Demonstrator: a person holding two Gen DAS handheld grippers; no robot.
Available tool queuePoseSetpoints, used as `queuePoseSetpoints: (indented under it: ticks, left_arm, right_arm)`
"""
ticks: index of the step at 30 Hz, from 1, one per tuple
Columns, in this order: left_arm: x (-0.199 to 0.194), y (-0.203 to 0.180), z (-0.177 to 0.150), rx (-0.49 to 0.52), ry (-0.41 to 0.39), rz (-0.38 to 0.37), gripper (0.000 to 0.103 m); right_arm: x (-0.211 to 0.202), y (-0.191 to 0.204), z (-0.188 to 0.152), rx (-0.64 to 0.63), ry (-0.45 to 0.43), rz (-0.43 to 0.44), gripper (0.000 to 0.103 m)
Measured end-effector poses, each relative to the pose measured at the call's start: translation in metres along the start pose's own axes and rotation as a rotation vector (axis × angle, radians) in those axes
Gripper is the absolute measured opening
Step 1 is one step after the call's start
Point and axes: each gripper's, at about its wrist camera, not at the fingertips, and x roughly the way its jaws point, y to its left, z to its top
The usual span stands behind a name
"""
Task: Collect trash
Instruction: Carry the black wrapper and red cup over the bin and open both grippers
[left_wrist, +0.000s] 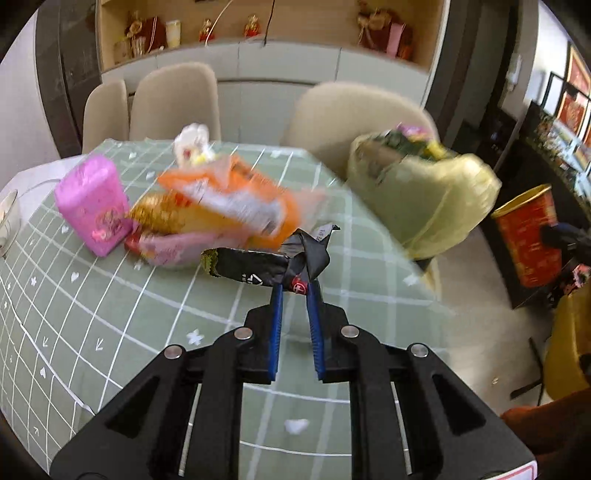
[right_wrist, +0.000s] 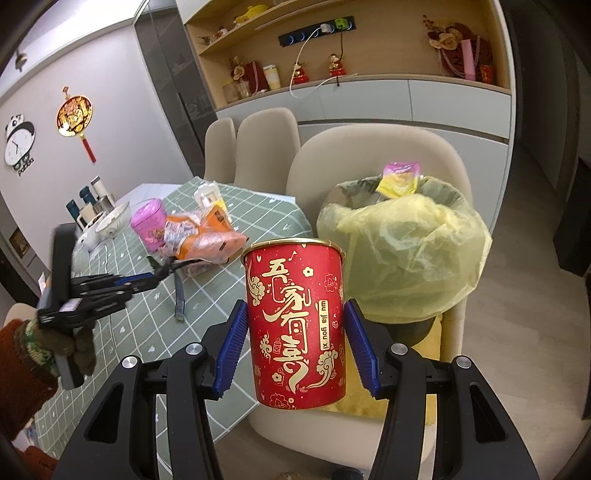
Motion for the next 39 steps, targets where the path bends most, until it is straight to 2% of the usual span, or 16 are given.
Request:
queuePoseSetpoints:
  ticks: [6, 8, 12, 14, 17, 21, 25, 27, 33, 35, 38, 39]
  left_arm:
    - [-0.027, -0.047, 0.053, 0.075, -0.121, -0.077, 0.013]
    - [-0.027, -0.061, 0.078, 0.074, -0.15, -0.137, 0.013]
    - [-0.007, -0.091, 0.126, 0.064, -0.179, -0.251, 0.013]
    - [0.018, -0.116, 0.152, 0.081, -0.17, -0.302, 0.013]
    - [0.061, -0.145, 0.176, 0.084, -0.118, -0.343, 0.013]
    - [0.123, -0.17, 0.198, 0.054, -0.021, -0.354, 0.013]
    - [0.175, -0.195, 0.206, 0.088, 0.067, -0.338, 0.013]
    - [0.2, -0.203, 0.205, 0.113, 0.128, -0.295, 0.013]
    - [0.237, -0.203, 0.181, 0.092, 0.291, -0.237, 0.013]
    - [0.239, -0.201, 0.174, 0.083, 0.295, -0.235, 0.013]
    - [0.231, -0.201, 0.174, 0.067, 0.26, -0.253, 0.014]
    - [0.227, -0.2, 0.175, 0.056, 0.253, -0.261, 0.017]
  right_arm:
    - [-0.015, -0.023, 0.025, 0.008, -0.061, -0.019, 0.05]
    - [-0.02, -0.035, 0.034, 0.009, -0.084, -0.04, 0.05]
    - [-0.028, -0.063, 0.047, 0.029, -0.116, -0.078, 0.05]
    - [-0.031, -0.077, 0.052, 0.041, -0.127, -0.099, 0.05]
    - [-0.036, -0.106, 0.059, 0.071, -0.142, -0.134, 0.05]
    - [-0.035, -0.137, 0.064, 0.106, -0.146, -0.166, 0.05]
    - [-0.026, -0.171, 0.066, 0.158, -0.135, -0.185, 0.05]
    - [-0.02, -0.184, 0.068, 0.177, -0.125, -0.187, 0.05]
    - [-0.001, -0.21, 0.078, 0.196, -0.106, -0.172, 0.05]
    - [0.006, -0.216, 0.084, 0.195, -0.103, -0.16, 0.05]
    - [0.016, -0.219, 0.095, 0.185, -0.099, -0.136, 0.05]
    - [0.022, -0.218, 0.102, 0.177, -0.095, -0.117, 0.05]
